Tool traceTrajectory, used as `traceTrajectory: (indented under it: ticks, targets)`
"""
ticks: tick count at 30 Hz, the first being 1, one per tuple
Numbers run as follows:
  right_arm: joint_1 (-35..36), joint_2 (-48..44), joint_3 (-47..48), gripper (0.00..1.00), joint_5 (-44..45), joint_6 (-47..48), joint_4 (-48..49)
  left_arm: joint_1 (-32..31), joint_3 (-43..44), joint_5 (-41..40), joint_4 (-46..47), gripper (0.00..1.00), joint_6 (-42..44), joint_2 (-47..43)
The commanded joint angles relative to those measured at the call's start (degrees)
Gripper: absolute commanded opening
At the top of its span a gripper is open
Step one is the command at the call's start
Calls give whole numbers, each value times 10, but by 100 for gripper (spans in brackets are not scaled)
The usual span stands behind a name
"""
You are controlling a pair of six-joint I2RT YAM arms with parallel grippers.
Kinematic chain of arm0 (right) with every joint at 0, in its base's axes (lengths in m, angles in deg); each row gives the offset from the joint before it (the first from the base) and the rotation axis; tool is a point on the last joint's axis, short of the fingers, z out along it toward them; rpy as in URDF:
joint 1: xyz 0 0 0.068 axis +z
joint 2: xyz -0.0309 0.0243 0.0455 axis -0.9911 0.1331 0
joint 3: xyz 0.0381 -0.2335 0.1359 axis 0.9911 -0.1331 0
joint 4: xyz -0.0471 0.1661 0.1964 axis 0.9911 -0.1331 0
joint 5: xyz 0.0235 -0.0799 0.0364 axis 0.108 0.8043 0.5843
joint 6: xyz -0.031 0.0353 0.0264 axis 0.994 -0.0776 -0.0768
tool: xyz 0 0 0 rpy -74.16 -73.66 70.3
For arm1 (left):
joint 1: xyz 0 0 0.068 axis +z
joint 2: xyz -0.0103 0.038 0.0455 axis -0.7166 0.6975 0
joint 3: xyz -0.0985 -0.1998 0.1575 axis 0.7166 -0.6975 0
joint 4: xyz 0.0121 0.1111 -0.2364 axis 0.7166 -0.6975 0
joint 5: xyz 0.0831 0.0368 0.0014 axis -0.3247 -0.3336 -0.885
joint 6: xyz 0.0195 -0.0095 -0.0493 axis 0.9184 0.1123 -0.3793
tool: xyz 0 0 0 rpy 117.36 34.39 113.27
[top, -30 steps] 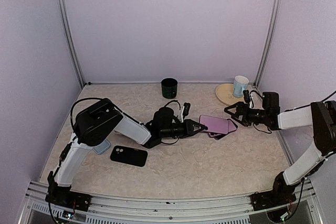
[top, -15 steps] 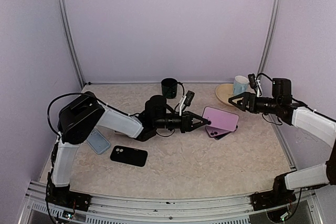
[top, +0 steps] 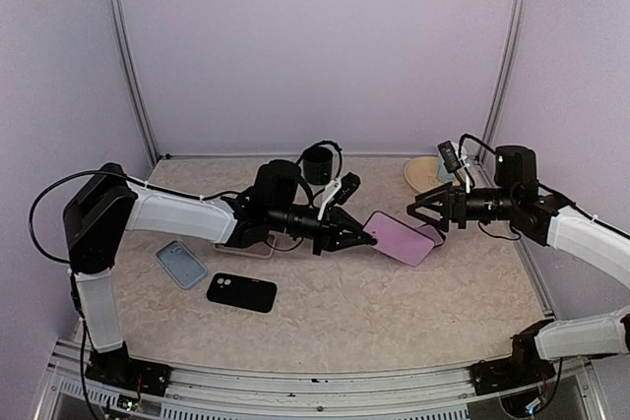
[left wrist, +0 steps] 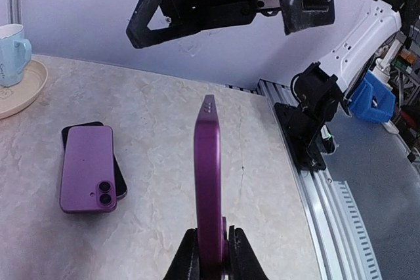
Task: Put the phone into the phone case
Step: Pass from the left arm to the right
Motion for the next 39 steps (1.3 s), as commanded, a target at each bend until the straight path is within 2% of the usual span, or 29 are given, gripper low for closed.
traceTrajectory:
  ticks: [1,9,14,27,32,39]
  targets:
    - [46,14,7,91,-4,44,-26,16,-37,-2,-38,0,86,-64]
    - [121,26,11,89,51,87,-46,23,-51,43,-104,0,136,-118]
    - [143,31,10,86,97,98,-56,20,-65,61,-127,0,164,-140]
    - [222,58,17,72,90,129,-73,30,-79,106,-161,0,178,-174]
    - [231,48,17,56,62,133,-73,36,-86,120,-167,0,179,-180]
    - [239,39,14,38,38,134,-69,40,-91,132,-172,0,183,-182]
